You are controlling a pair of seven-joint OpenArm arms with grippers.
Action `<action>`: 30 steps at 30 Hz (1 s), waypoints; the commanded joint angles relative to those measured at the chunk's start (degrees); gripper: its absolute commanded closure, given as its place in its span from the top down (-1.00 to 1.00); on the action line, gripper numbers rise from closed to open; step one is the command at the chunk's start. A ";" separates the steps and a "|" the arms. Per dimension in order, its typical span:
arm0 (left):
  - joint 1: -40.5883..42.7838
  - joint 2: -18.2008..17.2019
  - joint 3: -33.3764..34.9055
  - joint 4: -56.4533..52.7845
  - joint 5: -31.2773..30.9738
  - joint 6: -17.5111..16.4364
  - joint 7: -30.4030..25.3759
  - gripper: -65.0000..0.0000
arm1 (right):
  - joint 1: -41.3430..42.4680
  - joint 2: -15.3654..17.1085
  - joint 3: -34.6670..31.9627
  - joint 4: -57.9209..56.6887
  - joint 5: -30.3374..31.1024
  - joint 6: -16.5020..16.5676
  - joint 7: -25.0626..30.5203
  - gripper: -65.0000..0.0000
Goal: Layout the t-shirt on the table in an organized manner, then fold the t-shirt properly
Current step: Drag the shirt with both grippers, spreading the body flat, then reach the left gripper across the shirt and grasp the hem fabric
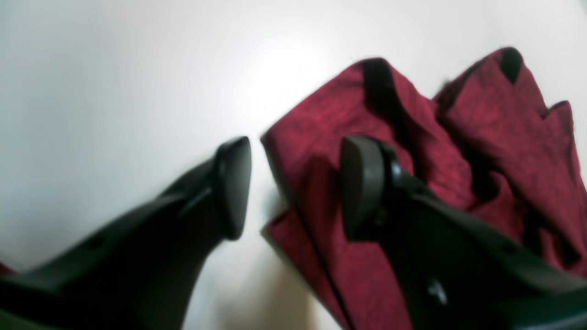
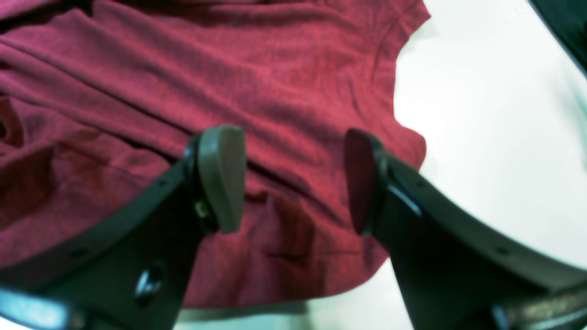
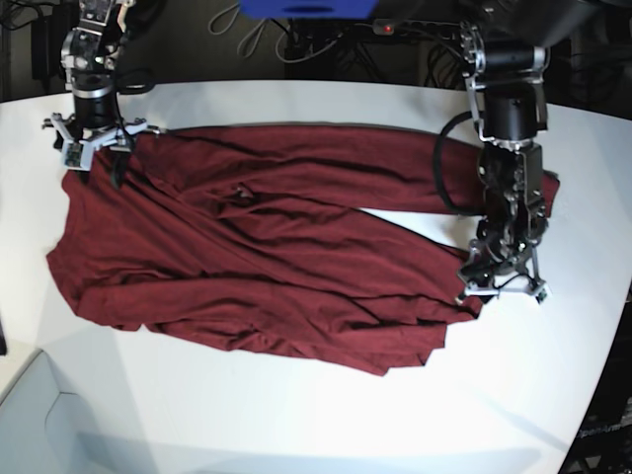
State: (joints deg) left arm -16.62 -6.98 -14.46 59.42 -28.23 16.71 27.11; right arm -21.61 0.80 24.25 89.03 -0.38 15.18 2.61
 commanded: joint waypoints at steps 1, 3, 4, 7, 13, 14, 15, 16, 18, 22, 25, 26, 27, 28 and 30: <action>-0.56 -0.36 0.00 0.23 0.23 0.65 -0.96 -0.13 | -0.06 0.39 0.23 0.77 0.51 -0.37 1.48 0.05; -0.56 -0.18 0.00 0.23 0.23 0.65 -2.54 -0.47 | -0.06 0.39 0.23 0.77 0.51 -0.37 1.39 0.05; -0.65 -0.18 0.00 0.23 0.23 0.65 -2.54 -0.72 | 0.02 0.39 0.23 0.77 0.51 -0.37 1.39 0.05; -1.88 -0.18 0.00 0.14 0.23 0.74 -2.45 -0.99 | 0.11 0.39 0.23 0.77 0.51 -0.37 1.39 0.05; -3.03 -0.09 -0.09 -0.56 -0.39 0.74 -2.45 -1.00 | -0.15 0.39 0.23 0.77 0.51 -0.37 1.39 0.05; -3.03 -0.01 -0.09 0.76 -0.39 0.83 -2.45 -1.00 | -0.15 0.39 0.23 0.77 0.51 -0.37 1.39 0.05; -3.03 -0.01 -0.09 2.16 -0.39 1.00 -2.45 -1.00 | -0.15 0.39 0.23 0.77 0.51 -0.37 1.39 0.05; -3.03 0.08 -0.09 3.66 -0.39 1.00 -2.45 -1.00 | -0.15 0.39 0.23 0.77 0.51 -0.37 1.39 0.05; -3.11 1.14 -0.09 6.21 -0.21 1.00 -2.45 -1.00 | -0.24 0.39 0.23 0.77 0.51 -0.37 1.39 0.05; -5.22 2.54 0.17 7.00 0.23 1.00 -2.37 -1.00 | -0.24 0.39 0.23 0.77 0.51 -0.37 1.39 0.05; -5.84 3.42 2.55 5.77 0.23 1.00 -2.72 -1.00 | -0.24 0.39 0.23 0.86 0.51 -0.37 1.39 0.05; -6.28 3.42 3.69 5.50 0.23 1.09 -2.72 -1.00 | -0.24 0.39 0.23 0.86 0.51 -0.37 1.39 0.05; -6.72 3.51 4.83 5.50 0.23 1.09 -2.81 -1.00 | -0.24 0.39 0.23 0.77 0.51 -0.37 1.39 0.05; -6.72 3.60 5.80 5.24 0.23 1.09 -2.89 -1.00 | -0.24 0.39 0.23 0.77 0.51 -0.37 1.39 0.05; -7.42 4.48 7.03 4.89 0.05 1.09 -2.89 -1.00 | -0.24 0.39 0.23 0.77 0.51 -0.37 1.39 0.05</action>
State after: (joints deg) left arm -21.87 -2.57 -7.53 63.33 -28.27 18.02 25.41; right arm -21.80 0.80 24.25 88.92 -0.40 15.18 2.57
